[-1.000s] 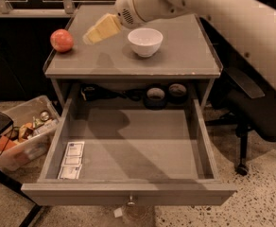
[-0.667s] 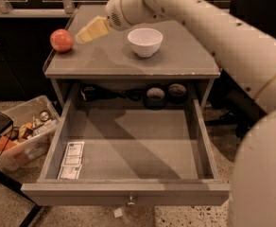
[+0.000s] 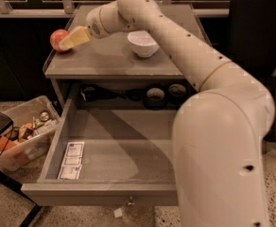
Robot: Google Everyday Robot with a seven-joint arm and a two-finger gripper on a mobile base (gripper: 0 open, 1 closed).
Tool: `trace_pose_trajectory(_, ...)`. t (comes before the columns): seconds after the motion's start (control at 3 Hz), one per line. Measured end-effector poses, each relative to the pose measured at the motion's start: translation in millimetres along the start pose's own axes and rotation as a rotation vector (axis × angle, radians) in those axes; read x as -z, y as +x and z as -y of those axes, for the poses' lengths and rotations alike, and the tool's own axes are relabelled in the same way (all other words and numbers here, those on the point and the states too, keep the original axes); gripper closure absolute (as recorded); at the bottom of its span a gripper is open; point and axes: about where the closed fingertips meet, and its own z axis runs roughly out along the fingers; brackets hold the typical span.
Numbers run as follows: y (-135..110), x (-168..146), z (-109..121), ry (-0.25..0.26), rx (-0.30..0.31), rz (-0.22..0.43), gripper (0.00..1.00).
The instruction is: Place apple into top drawer
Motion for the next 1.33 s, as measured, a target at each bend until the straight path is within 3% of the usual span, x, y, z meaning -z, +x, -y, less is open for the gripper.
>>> trace_pose_trajectory(0.33, 4.8, -36.8, 3.0, -0.025, -0.009, 0.008, 0.00)
trace_pose_trajectory(1.33, 11.1, -104.1, 8.7, -0.019, -0.075, -0.019, 0.00)
